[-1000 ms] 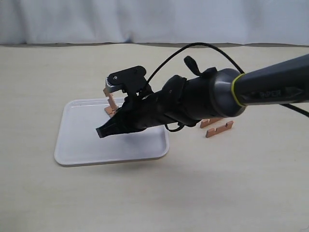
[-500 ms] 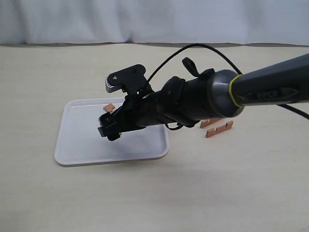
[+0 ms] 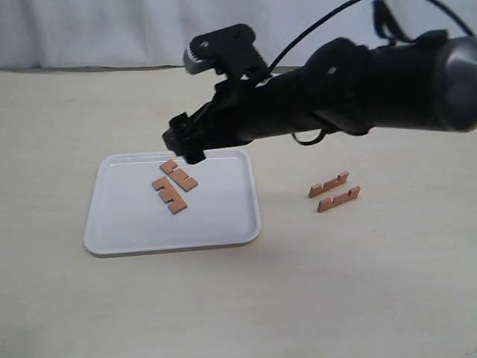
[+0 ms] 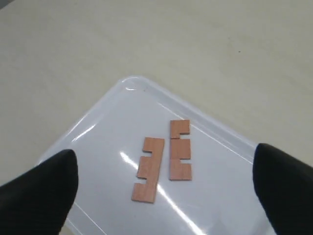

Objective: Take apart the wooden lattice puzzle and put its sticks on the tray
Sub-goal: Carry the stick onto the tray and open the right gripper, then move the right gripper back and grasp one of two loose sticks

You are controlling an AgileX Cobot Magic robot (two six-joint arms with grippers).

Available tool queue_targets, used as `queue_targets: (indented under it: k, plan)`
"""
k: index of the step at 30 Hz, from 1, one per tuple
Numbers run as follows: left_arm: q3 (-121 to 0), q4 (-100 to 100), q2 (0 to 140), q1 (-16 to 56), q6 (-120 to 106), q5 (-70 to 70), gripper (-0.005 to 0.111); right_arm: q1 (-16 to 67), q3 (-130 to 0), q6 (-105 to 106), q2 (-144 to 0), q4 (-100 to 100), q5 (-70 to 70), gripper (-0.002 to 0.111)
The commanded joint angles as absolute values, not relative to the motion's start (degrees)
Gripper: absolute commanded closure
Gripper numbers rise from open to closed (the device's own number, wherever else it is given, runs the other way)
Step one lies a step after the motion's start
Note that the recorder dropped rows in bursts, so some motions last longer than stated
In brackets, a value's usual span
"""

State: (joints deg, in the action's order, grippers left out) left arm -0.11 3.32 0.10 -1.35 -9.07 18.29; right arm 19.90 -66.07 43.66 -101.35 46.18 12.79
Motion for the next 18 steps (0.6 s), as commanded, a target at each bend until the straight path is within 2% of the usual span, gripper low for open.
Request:
queue_targets:
  k: [1, 6, 10, 18]
  plan:
    - [0.0, 3.2, 0.0, -1.2, -9.1, 17.7, 0.107, 12.9, -64.9, 33.7, -97.8, 36.2, 20.9, 0.018]
    - [0.0, 3.2, 0.0, -1.2, -9.1, 17.7, 0.107, 5.8, -64.9, 14.4, -97.6, 14.8, 30.5, 0.018]
    - [0.0, 3.2, 0.0, -1.2, -9.1, 17.7, 0.107, 1.8, -64.4, -4.6, -98.4, -2.1, 32.7, 0.018]
    - [0.0, 3.2, 0.0, -1.2, -9.1, 17.7, 0.107, 1.4, -63.7, -5.7, -102.8, -5.6, 32.7, 0.018]
